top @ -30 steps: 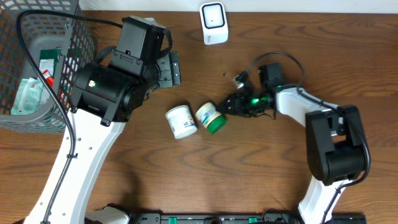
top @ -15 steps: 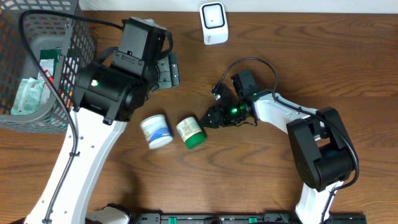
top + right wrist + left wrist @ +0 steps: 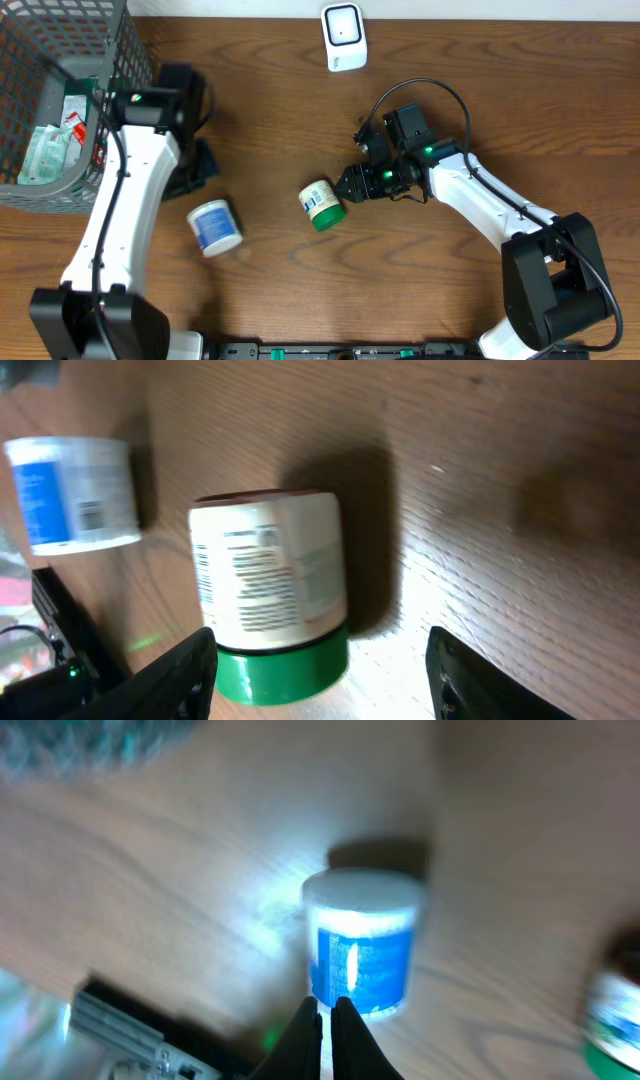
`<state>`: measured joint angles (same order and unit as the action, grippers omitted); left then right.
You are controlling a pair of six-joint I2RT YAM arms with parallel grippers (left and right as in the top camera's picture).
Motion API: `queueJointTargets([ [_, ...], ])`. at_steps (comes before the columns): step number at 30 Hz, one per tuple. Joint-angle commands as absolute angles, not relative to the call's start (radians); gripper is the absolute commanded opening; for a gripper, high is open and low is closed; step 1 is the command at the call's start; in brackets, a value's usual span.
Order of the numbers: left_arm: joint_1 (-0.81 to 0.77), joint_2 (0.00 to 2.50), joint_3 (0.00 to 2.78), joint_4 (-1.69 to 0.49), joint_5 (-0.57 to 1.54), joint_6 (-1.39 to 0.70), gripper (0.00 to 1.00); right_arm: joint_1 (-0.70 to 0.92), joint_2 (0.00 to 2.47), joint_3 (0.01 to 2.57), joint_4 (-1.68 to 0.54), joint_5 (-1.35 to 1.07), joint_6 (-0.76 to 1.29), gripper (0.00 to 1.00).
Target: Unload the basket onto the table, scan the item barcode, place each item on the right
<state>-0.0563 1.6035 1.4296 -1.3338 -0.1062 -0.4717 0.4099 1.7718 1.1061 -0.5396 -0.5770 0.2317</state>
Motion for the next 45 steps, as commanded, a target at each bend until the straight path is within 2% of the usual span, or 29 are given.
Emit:
queueJointTargets([
  [1, -0.023, 1.605, 1.312, -1.299, -0.064, -0.480, 0.07, 0.413, 1.764, 1.110, -0.553, -0.527, 0.269, 0.63],
  [11, -0.016, 1.605, 1.127, -1.229, -0.194, -0.508, 0.11, 0.410, 1.768, 1.110, -0.580, -0.494, 0.269, 0.64],
  [17, -0.012, 1.605, 1.086, -1.160, -0.194, -0.524, 0.11, 0.422, 1.768, 1.110, -0.580, -0.471, 0.269, 0.63],
  [20, 0.019, 1.606, 1.080, -1.153, -0.150, -0.517, 0.11, 0.422, 1.768, 1.110, -0.584, -0.471, 0.269, 0.64],
  [22, 0.046, 1.606, 1.078, -1.123, -0.088, -0.440, 0.11, 0.418, 1.768, 1.110, -0.584, -0.471, 0.269, 0.63],
  [23, 0.060, 1.606, 1.078, -1.103, -0.019, -0.403, 0.07, 0.418, 1.768, 1.110, -0.584, -0.467, 0.268, 0.64],
  [25, 0.084, 1.596, 1.094, -1.089, 0.088, -0.369, 0.07, 0.418, 1.768, 1.110, -0.583, -0.455, 0.268, 0.64],
  [30, 0.144, 1.438, 1.199, -1.089, 0.104, -0.410, 0.06, 0.420, 1.768, 1.110, -0.587, -0.453, 0.268, 0.64],
  [33, 0.233, 1.282, 1.231, -1.115, 0.056, -0.487, 0.07, 0.420, 1.768, 1.110, -0.588, -0.453, 0.268, 0.64],
  [38, 0.511, 1.133, 1.148, -1.177, 0.015, -0.553, 0.07, 0.421, 1.768, 1.110, -0.588, -0.453, 0.266, 0.64],
  [42, 0.768, 1.111, 1.004, -1.106, 0.122, -0.507, 0.07, 0.421, 1.768, 1.110, -0.588, -0.453, 0.255, 0.64],
  [45, 0.884, 1.136, 0.889, -1.024, 0.221, -0.475, 0.07, 0.421, 1.768, 1.110, -0.588, -0.453, 0.253, 0.64],
])
